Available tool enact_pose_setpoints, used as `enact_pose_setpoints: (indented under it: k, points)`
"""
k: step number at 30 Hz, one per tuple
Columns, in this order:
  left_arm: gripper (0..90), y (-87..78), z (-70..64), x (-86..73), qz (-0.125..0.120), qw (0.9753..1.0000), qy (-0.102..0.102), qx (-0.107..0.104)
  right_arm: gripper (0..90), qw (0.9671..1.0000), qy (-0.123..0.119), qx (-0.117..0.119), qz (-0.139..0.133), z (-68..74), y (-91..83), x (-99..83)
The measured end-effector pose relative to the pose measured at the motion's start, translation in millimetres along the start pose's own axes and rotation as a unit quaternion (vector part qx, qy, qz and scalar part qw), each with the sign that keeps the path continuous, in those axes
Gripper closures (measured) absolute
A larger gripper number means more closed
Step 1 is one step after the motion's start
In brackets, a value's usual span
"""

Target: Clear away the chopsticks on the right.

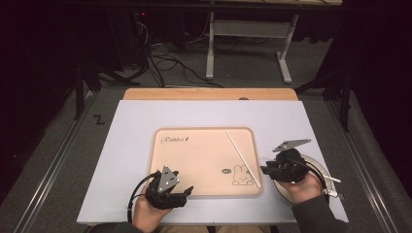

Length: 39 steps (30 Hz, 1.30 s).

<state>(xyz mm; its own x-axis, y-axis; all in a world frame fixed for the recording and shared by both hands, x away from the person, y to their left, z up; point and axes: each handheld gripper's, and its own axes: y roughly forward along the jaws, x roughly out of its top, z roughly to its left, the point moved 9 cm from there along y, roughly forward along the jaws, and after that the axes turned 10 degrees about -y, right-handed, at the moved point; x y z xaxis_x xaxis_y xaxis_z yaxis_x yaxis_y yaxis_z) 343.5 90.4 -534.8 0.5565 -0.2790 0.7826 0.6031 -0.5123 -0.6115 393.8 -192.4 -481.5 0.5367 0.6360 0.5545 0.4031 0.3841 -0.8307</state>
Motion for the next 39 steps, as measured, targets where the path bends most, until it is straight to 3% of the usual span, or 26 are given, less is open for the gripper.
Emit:
enact_pose_setpoints:
  k: [15,19,23,27,31,39]
  points:
    - [30.7,0.7,-0.2,0.0,0.006,1.0000,0.006,0.005,76.7,0.9994,-0.007,-0.030,-0.018,-35.2,-39.6,-18.3]
    - [29.6,-0.2,-1.3,1.3,-0.002,1.0000,0.000,-0.005,76.7,0.9991,0.000,-0.037,-0.019,-45.4,-48.8,-21.5]
    - [27.8,-1.1,-2.9,2.8,-0.004,0.9999,0.009,-0.010,77.9,0.9980,-0.002,-0.061,-0.014,-64.4,-62.8,-32.2]
    - [27.7,1.0,-5.4,0.0,0.006,0.9998,0.019,-0.009,78.6,0.9975,0.007,-0.070,-0.006,-75.6,-67.0,-42.1]
    - [27.7,2.1,-5.6,-0.6,0.008,0.9998,0.019,-0.008,78.9,0.9960,0.031,-0.084,-0.006,-96.3,-69.4,-56.1]
    - [25.7,1.9,-4.4,-1.0,0.008,0.9998,0.014,-0.012,78.5,0.9952,0.054,-0.082,0.007,-116.8,-63.1,-75.2]
